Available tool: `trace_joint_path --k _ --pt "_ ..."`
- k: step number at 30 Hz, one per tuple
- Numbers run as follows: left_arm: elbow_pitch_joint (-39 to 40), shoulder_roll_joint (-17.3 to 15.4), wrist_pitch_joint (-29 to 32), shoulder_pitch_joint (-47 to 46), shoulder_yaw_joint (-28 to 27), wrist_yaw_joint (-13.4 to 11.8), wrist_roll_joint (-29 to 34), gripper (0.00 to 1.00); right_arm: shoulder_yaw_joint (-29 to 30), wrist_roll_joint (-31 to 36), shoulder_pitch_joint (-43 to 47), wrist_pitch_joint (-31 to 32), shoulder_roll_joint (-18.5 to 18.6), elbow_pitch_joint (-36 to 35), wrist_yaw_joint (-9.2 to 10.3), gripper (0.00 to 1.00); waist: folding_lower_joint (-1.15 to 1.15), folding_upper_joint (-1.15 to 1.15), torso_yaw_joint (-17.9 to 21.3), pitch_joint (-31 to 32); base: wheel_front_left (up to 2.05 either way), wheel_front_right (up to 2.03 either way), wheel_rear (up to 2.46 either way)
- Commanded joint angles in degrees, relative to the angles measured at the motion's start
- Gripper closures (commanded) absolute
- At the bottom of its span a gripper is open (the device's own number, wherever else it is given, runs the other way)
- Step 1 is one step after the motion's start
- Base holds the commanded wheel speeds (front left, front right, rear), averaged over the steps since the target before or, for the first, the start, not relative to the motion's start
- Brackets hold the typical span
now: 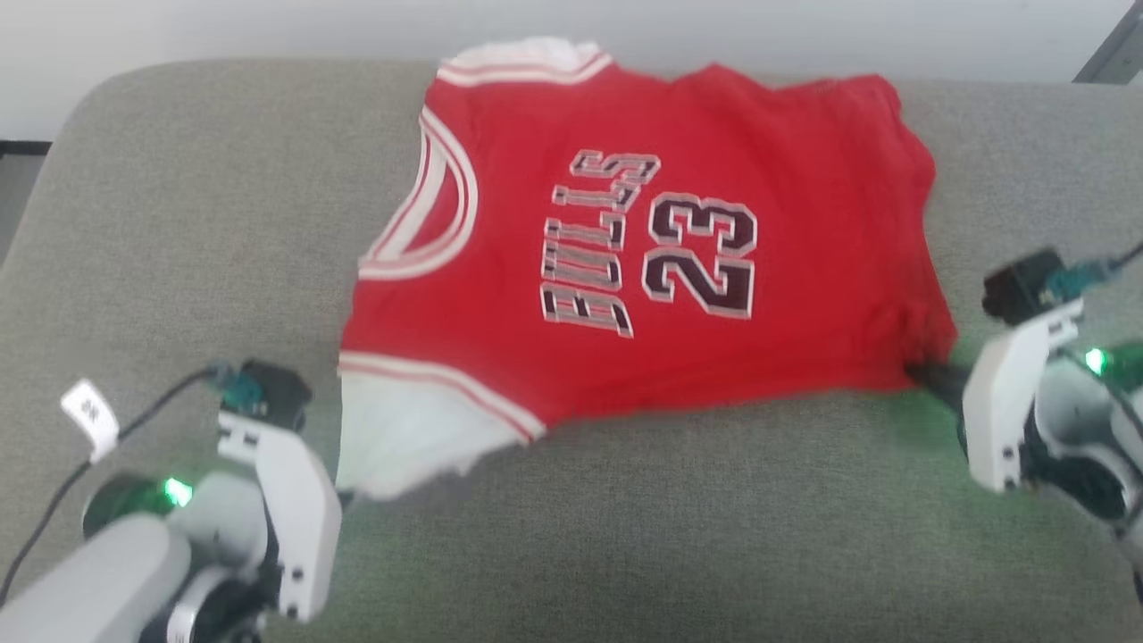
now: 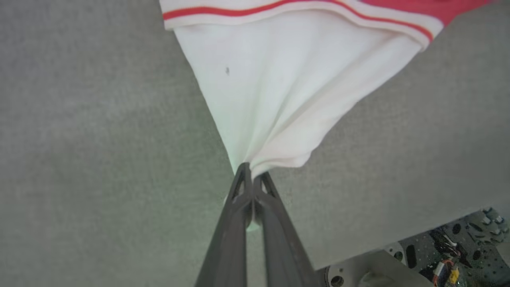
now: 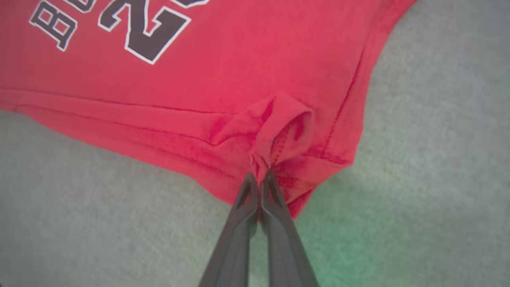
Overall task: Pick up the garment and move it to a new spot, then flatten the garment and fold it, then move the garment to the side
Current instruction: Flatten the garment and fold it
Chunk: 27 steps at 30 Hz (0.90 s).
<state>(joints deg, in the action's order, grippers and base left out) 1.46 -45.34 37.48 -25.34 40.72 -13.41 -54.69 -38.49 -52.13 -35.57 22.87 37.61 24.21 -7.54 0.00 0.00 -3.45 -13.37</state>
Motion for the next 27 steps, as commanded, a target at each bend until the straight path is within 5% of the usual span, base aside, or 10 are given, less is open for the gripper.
trace_joint_path --k 1,11,19,27 --pt "2.70 -1.39 0.84 2.87 -0.05 -2.02 -1.16 1.00 0.64 -0.47 2.83 1.01 1.25 -1.73 0.10 1.00 0.00 0.00 0.11 0.50 0.00 0.00 0.00" --pt "14.98 -5.78 1.90 14.65 0.41 -9.74 -4.60 1.00 5.06 -2.30 18.11 6.95 7.29 -13.09 0.10 1.00 0.00 0.00 0.09 2.12 0.00 0.00 0.00" --pt "18.22 -7.48 1.14 13.58 -0.56 -10.18 -2.73 1.00 11.70 -1.67 24.19 7.70 6.44 -17.86 0.10 1.00 0.00 0.00 0.39 2.41 0.00 0.00 0.00" --pt "18.45 -9.09 0.27 4.21 -3.46 -7.02 1.80 1.00 20.88 3.76 23.10 8.23 1.23 -21.27 0.10 1.00 0.00 0.00 1.99 1.41 0.00 0.00 0.00"
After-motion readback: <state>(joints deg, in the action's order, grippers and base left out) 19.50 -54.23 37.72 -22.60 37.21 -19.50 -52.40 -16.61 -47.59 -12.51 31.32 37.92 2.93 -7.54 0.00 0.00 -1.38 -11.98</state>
